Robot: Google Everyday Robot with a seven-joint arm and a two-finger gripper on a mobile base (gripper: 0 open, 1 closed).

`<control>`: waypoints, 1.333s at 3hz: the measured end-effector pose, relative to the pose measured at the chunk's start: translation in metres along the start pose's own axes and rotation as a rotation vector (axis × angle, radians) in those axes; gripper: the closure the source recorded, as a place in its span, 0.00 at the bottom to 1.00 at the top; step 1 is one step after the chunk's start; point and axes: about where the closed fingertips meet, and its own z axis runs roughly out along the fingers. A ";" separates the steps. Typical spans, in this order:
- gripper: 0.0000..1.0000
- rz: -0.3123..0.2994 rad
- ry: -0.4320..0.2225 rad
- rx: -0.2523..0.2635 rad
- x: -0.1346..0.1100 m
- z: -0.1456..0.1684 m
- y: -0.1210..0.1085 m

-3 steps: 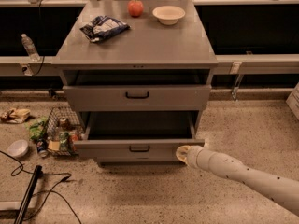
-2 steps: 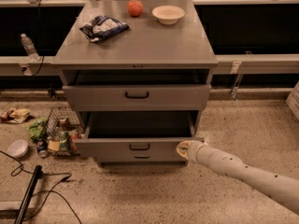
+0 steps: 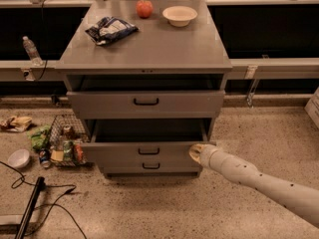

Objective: Close middle drawer

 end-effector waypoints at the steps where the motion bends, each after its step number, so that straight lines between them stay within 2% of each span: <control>1: 1.00 -0.009 -0.003 0.012 0.000 0.004 -0.005; 2: 1.00 -0.028 -0.015 0.032 -0.001 0.019 -0.016; 4: 1.00 -0.037 -0.030 0.018 0.003 0.049 -0.019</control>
Offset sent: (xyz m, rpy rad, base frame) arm 0.0682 0.0023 -0.0009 -0.0136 -0.1133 0.0188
